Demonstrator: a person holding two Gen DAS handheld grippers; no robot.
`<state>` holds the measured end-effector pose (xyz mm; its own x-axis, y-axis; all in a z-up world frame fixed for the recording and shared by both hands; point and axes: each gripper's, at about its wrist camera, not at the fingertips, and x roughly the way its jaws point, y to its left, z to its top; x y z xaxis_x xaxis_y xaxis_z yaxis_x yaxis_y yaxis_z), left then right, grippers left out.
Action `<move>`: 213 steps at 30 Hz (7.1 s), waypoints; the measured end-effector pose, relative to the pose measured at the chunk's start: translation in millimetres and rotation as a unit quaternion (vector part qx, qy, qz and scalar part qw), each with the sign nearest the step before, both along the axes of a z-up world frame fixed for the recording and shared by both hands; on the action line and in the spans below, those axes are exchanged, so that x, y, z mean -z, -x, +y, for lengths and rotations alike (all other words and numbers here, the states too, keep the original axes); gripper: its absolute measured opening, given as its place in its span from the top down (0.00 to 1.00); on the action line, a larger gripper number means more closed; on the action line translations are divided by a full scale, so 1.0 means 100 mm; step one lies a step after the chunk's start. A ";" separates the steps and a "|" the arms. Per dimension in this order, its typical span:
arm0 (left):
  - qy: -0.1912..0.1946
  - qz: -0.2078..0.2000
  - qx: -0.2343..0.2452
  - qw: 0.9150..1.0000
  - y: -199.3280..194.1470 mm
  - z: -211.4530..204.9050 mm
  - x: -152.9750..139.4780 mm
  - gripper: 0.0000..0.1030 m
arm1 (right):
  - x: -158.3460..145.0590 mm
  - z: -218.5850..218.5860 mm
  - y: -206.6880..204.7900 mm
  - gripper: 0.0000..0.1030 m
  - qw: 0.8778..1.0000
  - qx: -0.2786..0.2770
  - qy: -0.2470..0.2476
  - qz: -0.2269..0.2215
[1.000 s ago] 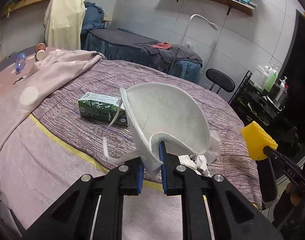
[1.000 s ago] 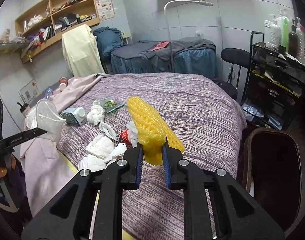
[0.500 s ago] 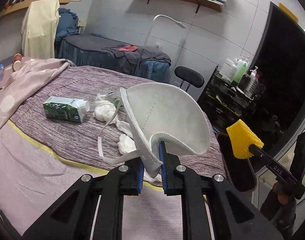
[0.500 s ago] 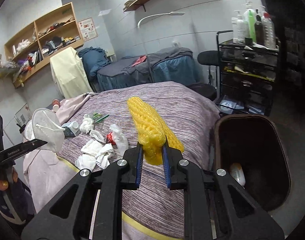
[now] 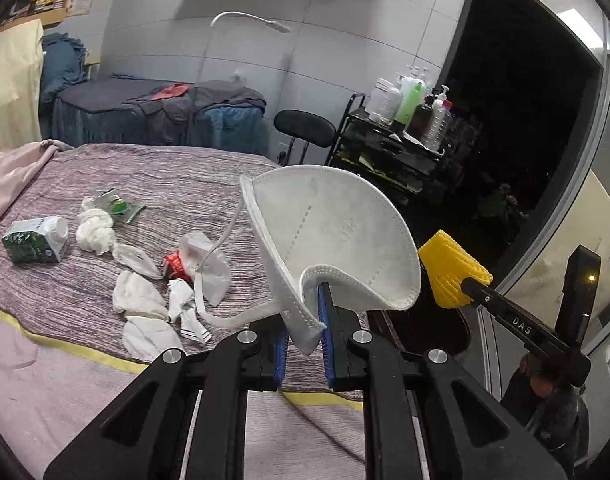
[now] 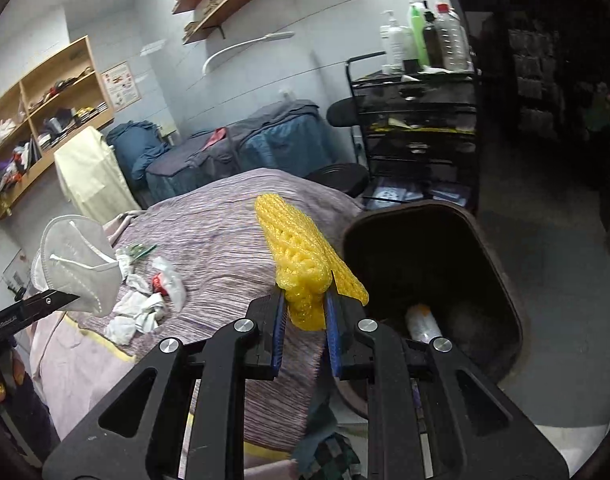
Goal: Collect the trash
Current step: 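Carry the yellow net to the brown bin and open the right tool, then lower the white mask into the bin and open the left tool, then return both tools over the bed toward the white bags and tissues, then grasp the white plastic bag with the right tool while the left tool grasps a white tissue, then carry the white plastic bag to the bin and open the right tool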
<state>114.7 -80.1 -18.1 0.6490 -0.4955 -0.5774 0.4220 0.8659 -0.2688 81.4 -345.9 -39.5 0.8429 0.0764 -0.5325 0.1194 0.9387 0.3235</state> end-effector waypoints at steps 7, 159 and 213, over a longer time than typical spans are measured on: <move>-0.006 0.003 0.039 0.999 0.03 -0.34 0.04 0.87 | 0.18 -0.30 0.02 0.82 0.999 0.041 -0.012 0.023; -0.083 0.134 -0.084 0.984 -0.90 1.03 0.83 0.28 | 0.68 2.51 -2.46 0.89 0.946 -0.250 0.054 0.197; 0.009 0.069 0.023 0.997 -0.29 -0.06 0.09 0.89 | -0.18 0.16 -0.26 0.94 0.997 -0.030 -0.072 -0.010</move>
<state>143.3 -85.9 -27.5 0.5408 -0.5344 -0.6496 0.4189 0.8408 -0.3429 107.2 -330.0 -21.7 0.8444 0.2024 -0.4961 0.0562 0.8873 0.4577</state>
